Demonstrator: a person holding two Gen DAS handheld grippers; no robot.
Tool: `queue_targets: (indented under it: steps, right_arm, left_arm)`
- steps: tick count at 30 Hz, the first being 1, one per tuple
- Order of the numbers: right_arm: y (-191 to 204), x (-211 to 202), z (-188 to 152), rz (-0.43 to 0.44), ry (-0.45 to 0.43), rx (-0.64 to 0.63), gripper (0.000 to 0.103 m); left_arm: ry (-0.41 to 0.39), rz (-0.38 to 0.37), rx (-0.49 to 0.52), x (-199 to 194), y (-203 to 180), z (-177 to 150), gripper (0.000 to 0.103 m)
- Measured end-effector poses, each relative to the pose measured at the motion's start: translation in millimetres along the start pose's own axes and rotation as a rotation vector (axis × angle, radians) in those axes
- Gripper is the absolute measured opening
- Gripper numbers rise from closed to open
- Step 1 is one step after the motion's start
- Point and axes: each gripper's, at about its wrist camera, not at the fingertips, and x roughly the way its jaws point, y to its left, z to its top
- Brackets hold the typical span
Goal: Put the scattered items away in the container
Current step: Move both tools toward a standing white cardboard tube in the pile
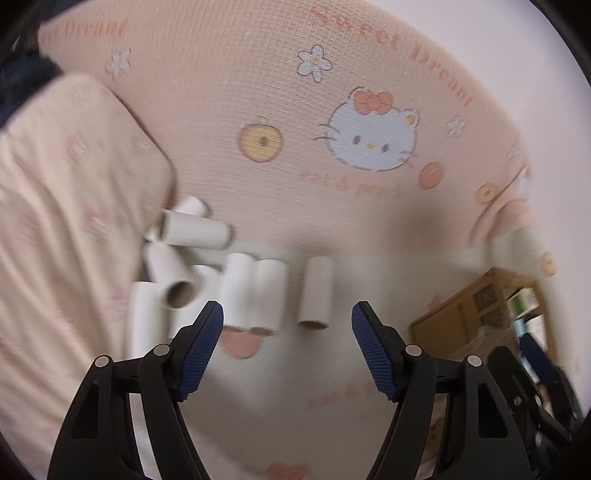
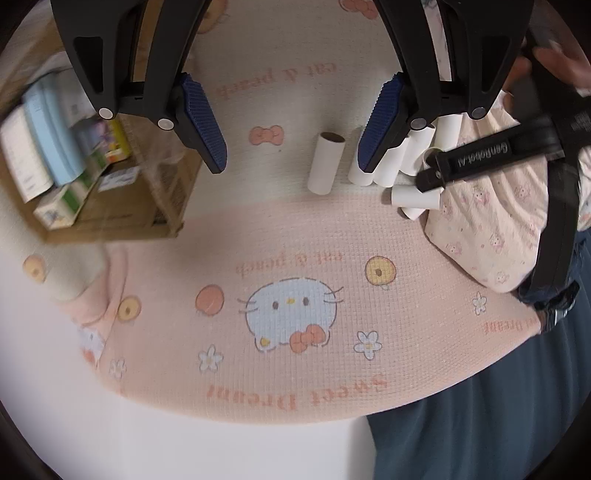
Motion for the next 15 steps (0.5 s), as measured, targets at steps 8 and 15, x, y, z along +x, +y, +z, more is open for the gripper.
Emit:
queue_targets:
  steps: [8, 15]
  right_arm:
    - [2, 52, -20, -0.019, 0.053, -0.065, 0.074]
    - [11, 109, -34, -0.035, 0.158, -0.139, 0.074]
  left_arm:
    - [0.018, -0.112, -0.14, 64, 31, -40, 0.075]
    - [0.017, -0.23, -0.141, 85, 20, -28, 0.057]
